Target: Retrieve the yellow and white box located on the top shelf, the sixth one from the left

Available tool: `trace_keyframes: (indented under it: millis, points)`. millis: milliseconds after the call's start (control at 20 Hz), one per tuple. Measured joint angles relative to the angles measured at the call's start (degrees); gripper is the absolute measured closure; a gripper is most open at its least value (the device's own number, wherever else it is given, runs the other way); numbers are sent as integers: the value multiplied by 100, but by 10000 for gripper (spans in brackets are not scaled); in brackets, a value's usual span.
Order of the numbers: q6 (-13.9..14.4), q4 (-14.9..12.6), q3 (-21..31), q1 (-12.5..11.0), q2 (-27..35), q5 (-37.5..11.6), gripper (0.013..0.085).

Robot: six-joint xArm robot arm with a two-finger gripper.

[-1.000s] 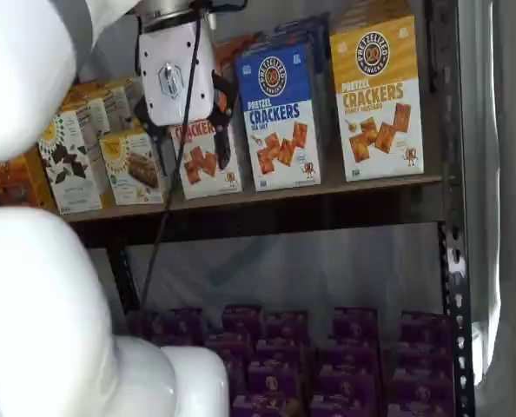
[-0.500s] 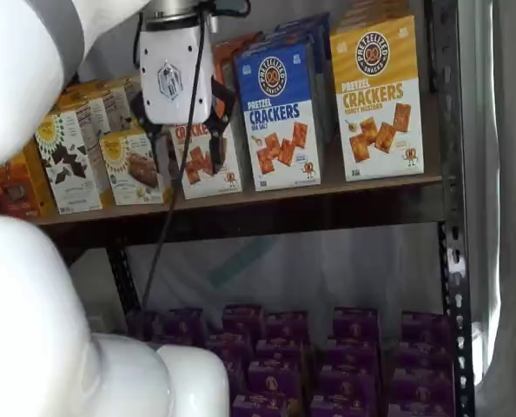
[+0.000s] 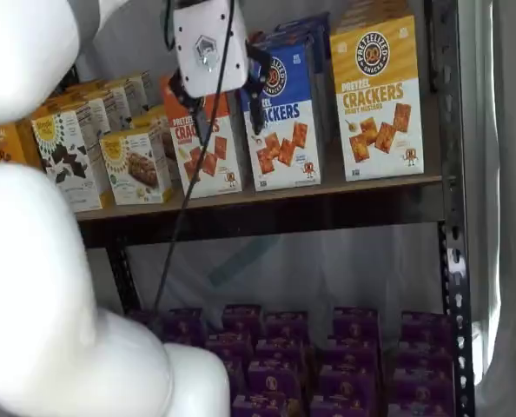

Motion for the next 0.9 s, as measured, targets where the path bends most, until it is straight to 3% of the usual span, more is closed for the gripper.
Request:
trace_keyframes:
  millis: [500, 900]
  points:
    - [-1147, 74, -806, -1169, 987, -403, 130]
    - [-1585, 87, -1288, -1607, 1495, -512, 130]
